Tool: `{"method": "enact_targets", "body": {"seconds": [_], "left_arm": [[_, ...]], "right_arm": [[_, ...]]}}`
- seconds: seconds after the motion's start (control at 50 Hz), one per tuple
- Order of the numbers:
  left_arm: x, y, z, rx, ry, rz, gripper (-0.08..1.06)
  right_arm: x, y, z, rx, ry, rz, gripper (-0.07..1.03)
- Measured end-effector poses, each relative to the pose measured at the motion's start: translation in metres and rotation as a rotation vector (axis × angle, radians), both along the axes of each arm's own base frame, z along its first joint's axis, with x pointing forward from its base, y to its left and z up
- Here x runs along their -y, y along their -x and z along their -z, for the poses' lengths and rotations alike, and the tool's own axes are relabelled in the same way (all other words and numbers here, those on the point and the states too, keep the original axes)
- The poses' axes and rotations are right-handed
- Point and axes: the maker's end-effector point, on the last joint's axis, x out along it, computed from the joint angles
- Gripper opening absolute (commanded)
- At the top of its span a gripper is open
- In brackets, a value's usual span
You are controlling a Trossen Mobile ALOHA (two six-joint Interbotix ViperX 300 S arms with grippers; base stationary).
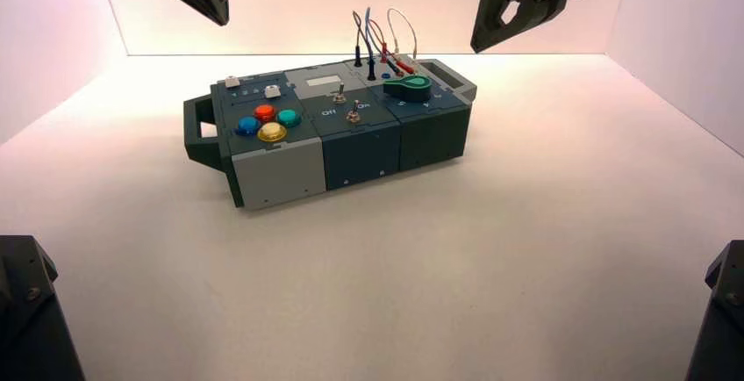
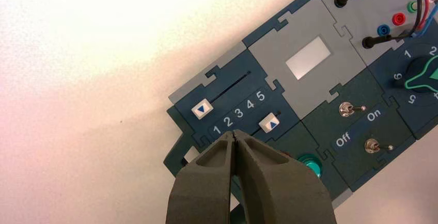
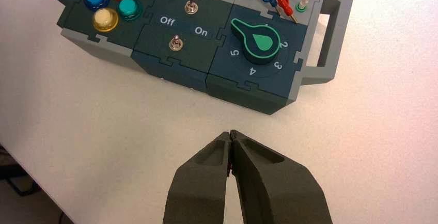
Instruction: Open right gripper.
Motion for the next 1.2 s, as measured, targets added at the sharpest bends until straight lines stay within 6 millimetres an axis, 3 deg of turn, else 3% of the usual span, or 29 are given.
{"method": "enact_targets", "body": {"seconds": [0.76, 0.84, 1.08, 1.1, 1.14, 1.2], "left_arm": [[0.0002, -0.0002, -0.0001, 0.001, 0.002, -0.001, -0.03], [0.0002, -0.0002, -0.0001, 0.001, 0.002, -0.001, -0.03], [0.0002, 0.0, 0.0, 0.0, 0.001, -0.001, -0.03], [0.0002, -0.0002, -0.0001, 0.001, 0.002, -0.001, -0.03], [0.0002, -0.0002, -0.0001, 0.001, 0.002, -0.001, -0.03], [0.0002, -0.0005, -0.0002, 0.003, 0.002, -0.001, -0.03]], "right_arm": [[0.0018, -0.0011, 0.0038, 0.003, 0.027, -0.014, 0.0], [0.0021, -0.0008, 0.0041, 0.002, 0.029, -0.015, 0.11], [0.0003, -0.0036, -0.0031, 0.019, 0.014, -0.009, 0.81], [0.0002, -0.0038, -0.0035, 0.018, 0.013, -0.008, 0.91], [0.0001, -0.004, -0.0041, 0.02, 0.011, -0.006, 1.0], [-0.0005, -0.0038, -0.0042, 0.02, 0.008, -0.006, 0.98]]}}
